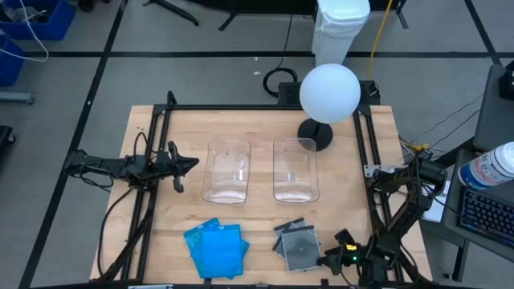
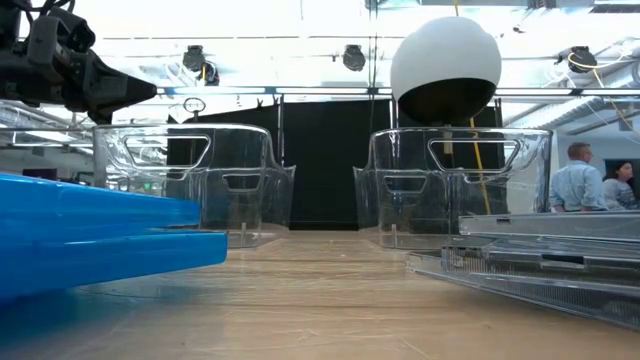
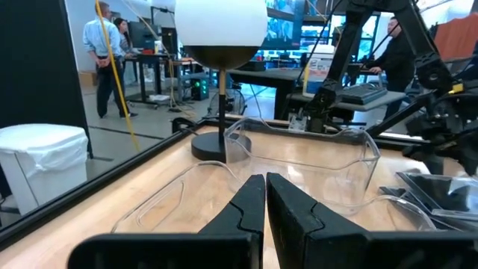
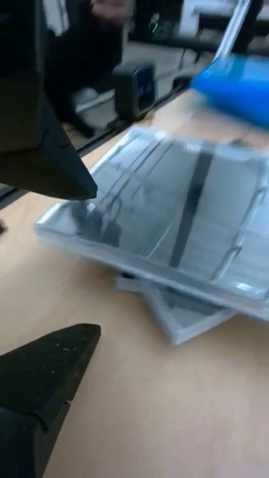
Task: Pick & place jewel cases by type
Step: Put the black CD case into the right transparent bin
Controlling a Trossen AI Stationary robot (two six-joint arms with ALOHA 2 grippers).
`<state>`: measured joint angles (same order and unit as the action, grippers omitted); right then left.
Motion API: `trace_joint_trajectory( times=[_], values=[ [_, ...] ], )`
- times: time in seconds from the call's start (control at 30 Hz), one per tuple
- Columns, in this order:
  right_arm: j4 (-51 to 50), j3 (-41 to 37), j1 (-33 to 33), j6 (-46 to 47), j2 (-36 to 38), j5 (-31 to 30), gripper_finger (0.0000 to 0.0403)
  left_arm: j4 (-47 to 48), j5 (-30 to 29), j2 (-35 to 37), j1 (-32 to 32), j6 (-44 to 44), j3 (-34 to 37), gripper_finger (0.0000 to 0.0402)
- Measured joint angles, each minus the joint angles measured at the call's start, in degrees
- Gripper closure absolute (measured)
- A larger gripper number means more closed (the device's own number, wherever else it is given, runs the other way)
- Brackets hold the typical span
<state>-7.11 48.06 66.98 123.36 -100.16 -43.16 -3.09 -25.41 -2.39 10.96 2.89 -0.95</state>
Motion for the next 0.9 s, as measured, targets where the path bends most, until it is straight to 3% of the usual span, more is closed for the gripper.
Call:
trace_joint_trajectory(
  times=[0.47, 0.67, 0.9],
  values=[
    [8.51, -2.72, -0.21, -3.64, -0.14, 0.22, 0.0134, 0.09, 0.06, 0.0, 0.02, 0.71, 0.0, 0.038],
    [14.81, -2.51, -1.96, -6.43, -3.04, 3.96, 0.0141, 0.13, 0.06, -0.02, 0.02, 0.69, 0.0, 0.038],
    [17.29, -2.54, -2.49, -7.41, -3.87, 4.33, 0.0149, 0.13, 0.12, -0.02, 0.0, 0.86, 0.02, 0.038]
  ],
)
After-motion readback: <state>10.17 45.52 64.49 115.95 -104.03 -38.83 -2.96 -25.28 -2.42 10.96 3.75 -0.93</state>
